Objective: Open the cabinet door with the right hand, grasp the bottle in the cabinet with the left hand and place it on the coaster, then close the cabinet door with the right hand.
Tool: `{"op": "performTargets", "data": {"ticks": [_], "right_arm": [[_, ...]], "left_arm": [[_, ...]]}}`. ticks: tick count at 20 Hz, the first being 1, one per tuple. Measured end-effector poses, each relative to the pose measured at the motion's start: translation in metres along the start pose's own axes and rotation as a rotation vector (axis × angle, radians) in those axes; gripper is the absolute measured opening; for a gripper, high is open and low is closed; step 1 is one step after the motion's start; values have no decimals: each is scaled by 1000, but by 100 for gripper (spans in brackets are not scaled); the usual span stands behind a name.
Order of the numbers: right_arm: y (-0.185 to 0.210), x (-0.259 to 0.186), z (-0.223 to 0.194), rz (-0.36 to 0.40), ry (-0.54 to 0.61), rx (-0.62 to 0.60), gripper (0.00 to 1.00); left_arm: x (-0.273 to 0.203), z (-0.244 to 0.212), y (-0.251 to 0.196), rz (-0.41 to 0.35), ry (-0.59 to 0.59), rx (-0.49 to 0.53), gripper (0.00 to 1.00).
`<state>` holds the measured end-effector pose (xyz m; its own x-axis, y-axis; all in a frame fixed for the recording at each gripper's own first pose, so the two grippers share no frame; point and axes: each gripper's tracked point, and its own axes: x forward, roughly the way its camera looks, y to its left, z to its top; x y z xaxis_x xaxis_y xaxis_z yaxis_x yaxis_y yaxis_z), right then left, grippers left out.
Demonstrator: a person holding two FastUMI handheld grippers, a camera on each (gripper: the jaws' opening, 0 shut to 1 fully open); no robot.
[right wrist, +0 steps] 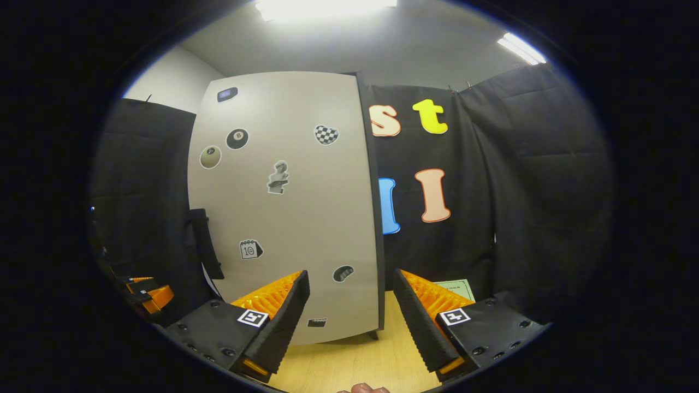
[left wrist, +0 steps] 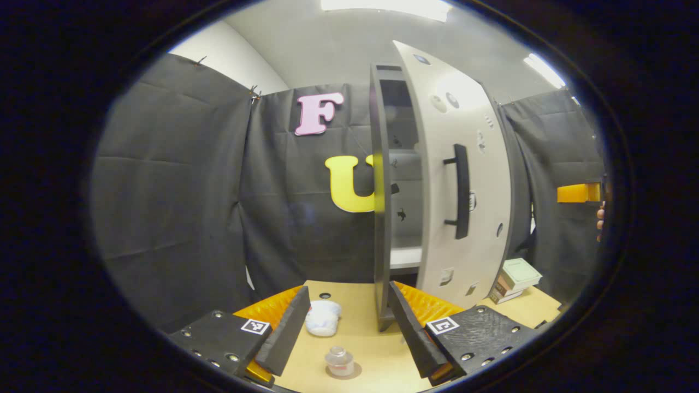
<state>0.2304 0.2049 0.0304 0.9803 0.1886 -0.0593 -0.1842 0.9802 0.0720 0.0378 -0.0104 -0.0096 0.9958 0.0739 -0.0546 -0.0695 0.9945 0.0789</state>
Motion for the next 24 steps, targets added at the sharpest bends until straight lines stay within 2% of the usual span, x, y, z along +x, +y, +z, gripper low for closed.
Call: {"op": "performTargets", "data": {"ticks": [3,7,11,13,19,24], "right_arm": [[-45,-12,-1,-33,-9,19,98],[-98,-28,-2,-66,-11,23,98],[-129,-41,-8,-73,-14,-7,98],[-136,-46,-10,-68,-10,-12,98],[-138,-49,-15,-46,-26,16,98],[-133,-42,-21,-20,-20,11,98]], "left_arm": [[-10,9,-42,-46,5,-31,87],[-21,25,-103,-80,-6,-15,88],[-25,41,-140,-106,-16,-107,87],[-29,46,-141,-97,-26,-130,88],[-39,72,-116,-17,-67,-59,87],[-46,79,-109,-6,-102,-138,87]]}}
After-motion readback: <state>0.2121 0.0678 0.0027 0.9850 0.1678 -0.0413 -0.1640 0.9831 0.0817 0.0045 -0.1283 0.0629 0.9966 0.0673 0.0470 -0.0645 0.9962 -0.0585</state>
